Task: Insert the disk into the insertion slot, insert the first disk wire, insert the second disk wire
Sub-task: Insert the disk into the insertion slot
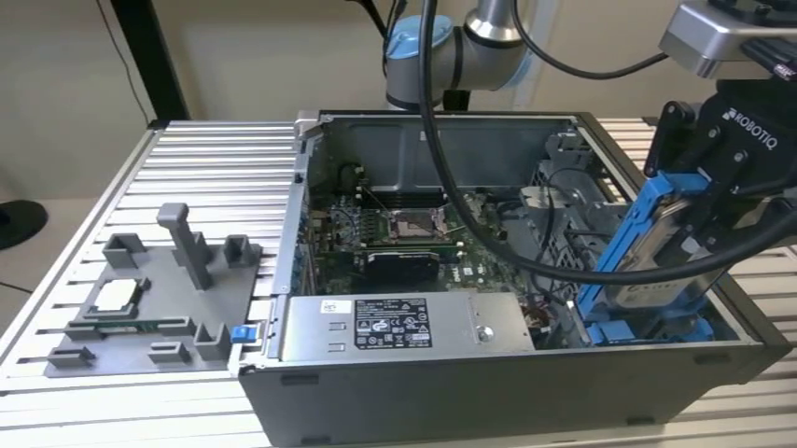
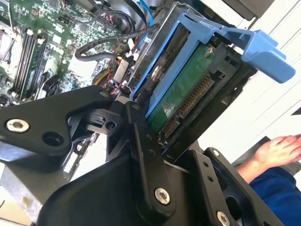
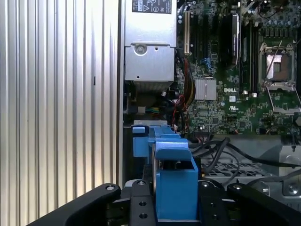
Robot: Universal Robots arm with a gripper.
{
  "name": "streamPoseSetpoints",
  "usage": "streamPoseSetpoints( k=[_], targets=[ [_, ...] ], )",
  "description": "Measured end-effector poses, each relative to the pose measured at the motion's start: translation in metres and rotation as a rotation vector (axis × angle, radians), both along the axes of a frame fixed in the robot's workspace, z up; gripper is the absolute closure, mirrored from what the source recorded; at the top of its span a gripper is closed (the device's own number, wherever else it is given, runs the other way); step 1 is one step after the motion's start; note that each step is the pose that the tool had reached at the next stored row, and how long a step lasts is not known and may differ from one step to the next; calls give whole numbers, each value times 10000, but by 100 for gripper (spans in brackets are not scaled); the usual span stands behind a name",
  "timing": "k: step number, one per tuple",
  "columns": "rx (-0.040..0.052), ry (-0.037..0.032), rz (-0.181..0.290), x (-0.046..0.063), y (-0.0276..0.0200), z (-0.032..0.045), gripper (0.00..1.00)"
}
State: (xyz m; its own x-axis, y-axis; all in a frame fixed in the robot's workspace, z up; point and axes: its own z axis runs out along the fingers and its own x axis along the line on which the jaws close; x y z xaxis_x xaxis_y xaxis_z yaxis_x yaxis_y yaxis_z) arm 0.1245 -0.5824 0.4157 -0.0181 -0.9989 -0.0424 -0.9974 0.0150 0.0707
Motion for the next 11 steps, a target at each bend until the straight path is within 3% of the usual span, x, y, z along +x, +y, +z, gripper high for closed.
streamPoseSetpoints(
  k=[6, 11],
  targets=[
    [117, 0, 0, 2, 5, -8, 100],
    [124, 0, 0, 27, 5, -21, 100]
  ],
)
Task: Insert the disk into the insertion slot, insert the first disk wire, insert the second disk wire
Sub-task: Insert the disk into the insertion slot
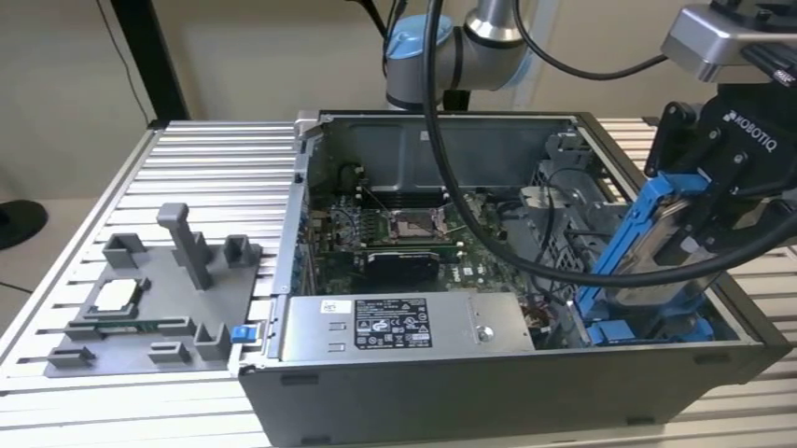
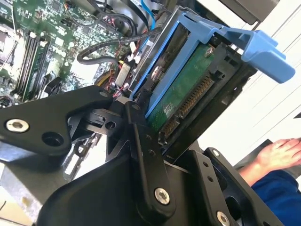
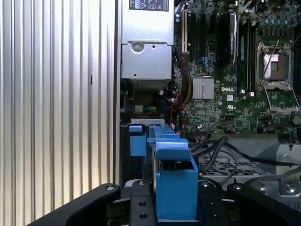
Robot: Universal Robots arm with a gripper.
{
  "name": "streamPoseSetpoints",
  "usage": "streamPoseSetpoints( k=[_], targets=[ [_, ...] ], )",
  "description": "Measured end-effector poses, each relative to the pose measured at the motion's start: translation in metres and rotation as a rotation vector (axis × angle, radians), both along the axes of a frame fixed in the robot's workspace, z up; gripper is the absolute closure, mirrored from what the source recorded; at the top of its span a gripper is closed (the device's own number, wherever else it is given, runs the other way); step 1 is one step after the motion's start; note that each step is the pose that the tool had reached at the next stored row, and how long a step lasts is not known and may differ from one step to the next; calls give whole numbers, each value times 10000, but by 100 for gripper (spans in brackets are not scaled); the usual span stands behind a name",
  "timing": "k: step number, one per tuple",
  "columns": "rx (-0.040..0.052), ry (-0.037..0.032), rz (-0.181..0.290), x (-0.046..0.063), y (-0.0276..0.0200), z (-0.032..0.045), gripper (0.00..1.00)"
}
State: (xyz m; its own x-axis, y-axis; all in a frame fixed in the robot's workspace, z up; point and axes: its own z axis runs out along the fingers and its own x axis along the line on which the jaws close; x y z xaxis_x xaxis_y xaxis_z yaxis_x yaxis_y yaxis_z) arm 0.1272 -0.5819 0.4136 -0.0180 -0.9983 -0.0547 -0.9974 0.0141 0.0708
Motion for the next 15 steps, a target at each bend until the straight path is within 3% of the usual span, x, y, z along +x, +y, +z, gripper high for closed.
streamPoseSetpoints(
  k=[9, 15],
  targets=[
    [97, 0, 0, 1, 0, -82, 100],
    [125, 0, 0, 3, 0, -179, 100]
  ],
)
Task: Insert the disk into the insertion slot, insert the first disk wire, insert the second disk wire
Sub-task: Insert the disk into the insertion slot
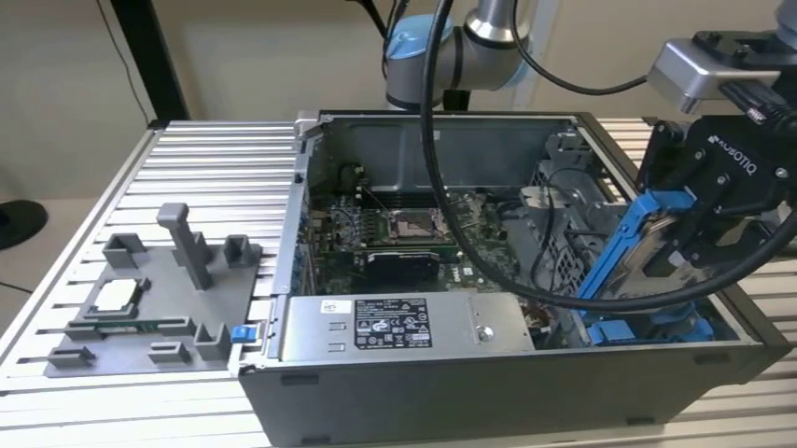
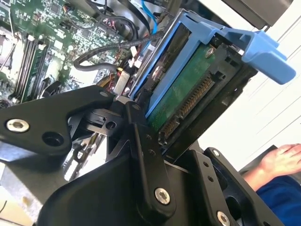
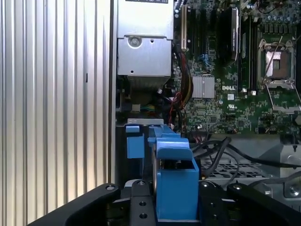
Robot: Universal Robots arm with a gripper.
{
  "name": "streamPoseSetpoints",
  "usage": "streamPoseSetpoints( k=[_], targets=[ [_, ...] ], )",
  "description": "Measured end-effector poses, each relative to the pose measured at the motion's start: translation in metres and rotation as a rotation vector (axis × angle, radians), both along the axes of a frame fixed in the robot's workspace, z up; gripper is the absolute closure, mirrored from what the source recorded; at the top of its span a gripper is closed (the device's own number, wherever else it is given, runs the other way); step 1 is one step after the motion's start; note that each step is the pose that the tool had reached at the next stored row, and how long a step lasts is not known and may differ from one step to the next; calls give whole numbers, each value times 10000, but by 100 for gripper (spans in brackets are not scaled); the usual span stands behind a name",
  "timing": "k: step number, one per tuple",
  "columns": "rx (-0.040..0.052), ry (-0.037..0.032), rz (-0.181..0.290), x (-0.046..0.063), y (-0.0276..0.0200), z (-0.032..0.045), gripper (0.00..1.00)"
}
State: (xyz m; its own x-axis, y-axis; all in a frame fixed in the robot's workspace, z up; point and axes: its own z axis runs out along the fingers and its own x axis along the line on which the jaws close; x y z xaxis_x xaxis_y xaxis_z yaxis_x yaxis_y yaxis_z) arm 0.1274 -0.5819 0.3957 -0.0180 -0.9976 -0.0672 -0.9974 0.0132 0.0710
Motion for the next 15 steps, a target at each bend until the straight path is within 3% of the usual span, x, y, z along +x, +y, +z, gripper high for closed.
streamPoseSetpoints(
  k=[15],
  targets=[
    [14, 0, 0, 3, 0, -274, 100]
  ],
)
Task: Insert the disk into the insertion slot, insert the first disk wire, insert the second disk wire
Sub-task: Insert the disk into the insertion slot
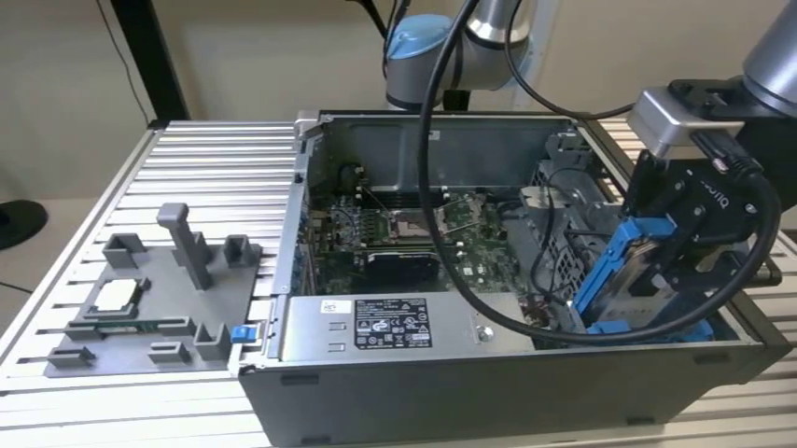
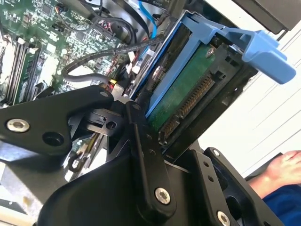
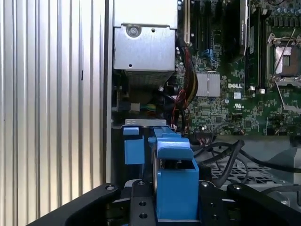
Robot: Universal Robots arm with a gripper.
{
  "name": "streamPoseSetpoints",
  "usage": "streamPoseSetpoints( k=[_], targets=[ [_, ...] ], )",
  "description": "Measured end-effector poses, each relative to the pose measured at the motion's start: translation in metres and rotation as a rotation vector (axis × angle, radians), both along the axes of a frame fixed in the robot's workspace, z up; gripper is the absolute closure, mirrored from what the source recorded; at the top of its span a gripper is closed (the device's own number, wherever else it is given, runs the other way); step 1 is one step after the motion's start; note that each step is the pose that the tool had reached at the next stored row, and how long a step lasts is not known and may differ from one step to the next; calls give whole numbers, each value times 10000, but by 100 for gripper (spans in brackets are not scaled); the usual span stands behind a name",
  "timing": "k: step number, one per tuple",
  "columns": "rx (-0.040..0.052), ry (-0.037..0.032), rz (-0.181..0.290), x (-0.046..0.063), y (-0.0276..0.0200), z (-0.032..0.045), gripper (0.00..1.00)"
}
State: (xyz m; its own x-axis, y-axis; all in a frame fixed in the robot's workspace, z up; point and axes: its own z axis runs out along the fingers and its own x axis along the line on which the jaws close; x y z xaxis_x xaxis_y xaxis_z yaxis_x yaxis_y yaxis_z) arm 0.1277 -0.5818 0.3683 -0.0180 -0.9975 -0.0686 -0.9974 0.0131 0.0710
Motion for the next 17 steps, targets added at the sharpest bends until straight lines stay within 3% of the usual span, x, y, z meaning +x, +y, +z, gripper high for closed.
streamPoseSetpoints(
  k=[17],
  targets=[
    [-1, 0, 0, 0, 0, -11, 100]
  ],
)
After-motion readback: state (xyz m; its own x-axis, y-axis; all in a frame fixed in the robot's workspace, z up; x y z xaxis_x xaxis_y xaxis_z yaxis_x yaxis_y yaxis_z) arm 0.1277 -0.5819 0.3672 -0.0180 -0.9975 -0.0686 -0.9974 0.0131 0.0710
